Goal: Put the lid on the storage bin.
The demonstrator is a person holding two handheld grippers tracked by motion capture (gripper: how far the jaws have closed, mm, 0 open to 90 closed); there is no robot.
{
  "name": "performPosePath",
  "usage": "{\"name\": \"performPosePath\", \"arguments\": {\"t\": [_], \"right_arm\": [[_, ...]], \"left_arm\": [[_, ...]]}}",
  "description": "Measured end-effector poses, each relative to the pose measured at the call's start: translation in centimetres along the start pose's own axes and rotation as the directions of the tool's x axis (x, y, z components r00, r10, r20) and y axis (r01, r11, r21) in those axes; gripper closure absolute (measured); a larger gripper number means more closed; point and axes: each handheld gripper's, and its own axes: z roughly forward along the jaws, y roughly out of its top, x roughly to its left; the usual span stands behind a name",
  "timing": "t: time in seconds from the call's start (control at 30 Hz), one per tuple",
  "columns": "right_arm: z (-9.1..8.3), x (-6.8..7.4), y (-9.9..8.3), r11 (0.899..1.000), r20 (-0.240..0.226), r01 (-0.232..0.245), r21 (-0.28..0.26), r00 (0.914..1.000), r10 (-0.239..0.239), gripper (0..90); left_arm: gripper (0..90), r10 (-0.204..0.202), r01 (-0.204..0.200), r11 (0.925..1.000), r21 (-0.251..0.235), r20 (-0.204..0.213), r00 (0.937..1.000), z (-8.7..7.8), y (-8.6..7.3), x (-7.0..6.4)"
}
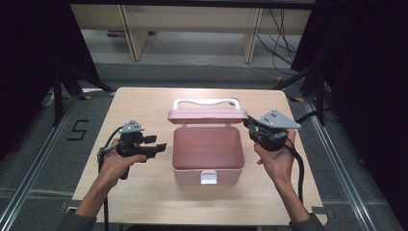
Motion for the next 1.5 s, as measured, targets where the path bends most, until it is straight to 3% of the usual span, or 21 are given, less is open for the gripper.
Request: {"name": "performPosePath", "arguments": {"t": [0.1,0.13,0.3,0.37,0.47,0.7,0.8,0.93,1.0,1.13,1.17,1.2,1.23,1.3,1.33,1.5], "right_arm": [[-0.2,0.0,-0.6,1.0,-0.009,-0.012,-0.011,0.9999,0.012,83.9],[-0.2,0.1,-0.8,0.999,-0.031,-0.032,-0.018,0.999,0.032,83.7],[-0.8,0.4,-1.5,0.999,-0.027,-0.024,-0.023,0.9994,0.023,83.1],[-0.9,0.6,-1.9,0.998,-0.035,-0.057,-0.017,0.9978,0.057,82.7],[-1.2,0.6,-2.3,0.999,-0.041,-0.042,-0.02,0.9983,0.041,82.3],[-1.3,0.9,-3.2,0.995,-0.08,-0.099,-0.004,0.9919,0.099,80.6],[-1.3,0.7,-3.5,0.997,-0.068,-0.068,-0.024,0.9955,0.066,80.2],[-1.5,0.9,-4.0,0.994,-0.093,-0.105,-0.002,0.9902,0.104,79.8],[-1.4,0.7,-4.2,0.996,-0.085,-0.084,-0.008,0.9929,0.083,79.8],[-1.2,0.8,-4.8,0.995,-0.097,-0.099,0.0,0.9904,0.099,79.4],[-1.3,0.9,-5.0,0.994,-0.095,-0.11,0.002,0.9894,0.11,79.2],[-1.2,0.7,-5.1,0.996,-0.097,-0.084,-0.001,0.9918,0.084,79.2],[-1.2,0.8,-5.3,0.996,-0.094,-0.087,0.003,0.9918,0.087,79.1],[-1.2,0.8,-5.5,0.995,-0.114,-0.095,0.013,0.9888,0.096,79.2],[-1.3,0.7,-5.6,0.996,-0.11,-0.09,0.02,0.9897,0.092,79.2],[-1.2,0.8,-6.2,0.993,-0.138,-0.115,0.021,0.9836,0.117,79.2]], "left_arm": [[43.8,0.006,-0.006,1.0,0.006,-0.002,1.0,-0.2,-0.1,-0.1],[43.8,0.008,-0.008,0.9999,0.008,-0.001,1.0,-0.3,-0.1,0.0],[43.7,0.005,-0.005,1.0,0.004,-0.007,1.0,-0.7,-0.4,0.1],[43.7,0.002,-0.002,1.0,0.0,-0.014,0.9999,-0.8,-0.6,0.2],[43.7,0.01,-0.01,0.9999,0.01,-0.012,0.9999,-1.0,-0.8,0.4],[43.4,0.002,-0.002,0.9999,0.014,-0.014,0.9999,-1.2,-1.4,0.1],[42.3,-0.009,0.009,0.9998,0.019,0.002,1.0,-1.4,-1.7,0.1],[41.4,-0.012,0.012,0.9998,0.016,-0.003,0.9999,-1.5,-2.0,0.2],[40.0,0.0,0.001,0.9995,0.033,-0.017,0.9999,-1.7,-2.1,0.3],[35.2,-0.029,0.03,0.9989,0.035,-0.017,0.9994,-1.7,-2.5,0.3],[34.7,-0.028,0.028,0.9992,0.029,-0.021,0.9994,-1.8,-2.7,0.2],[34.5,-0.028,0.028,0.999,0.034,-0.012,0.9995,-1.8,-2.9,0.2],[34.1,-0.011,0.011,0.9986,0.051,-0.012,0.9999,-2.0,-3.0,0.3],[33.2,-0.036,0.037,0.9986,0.037,-0.023,0.9991,-1.9,-3.4,0.1],[32.8,-0.023,0.024,0.9979,0.06,-0.017,0.9996,-2.1,-3.5,0.2],[32.3,-0.034,0.034,0.9982,0.05,-0.017,0.9993,-2.3,-4.0,0.0]]}}
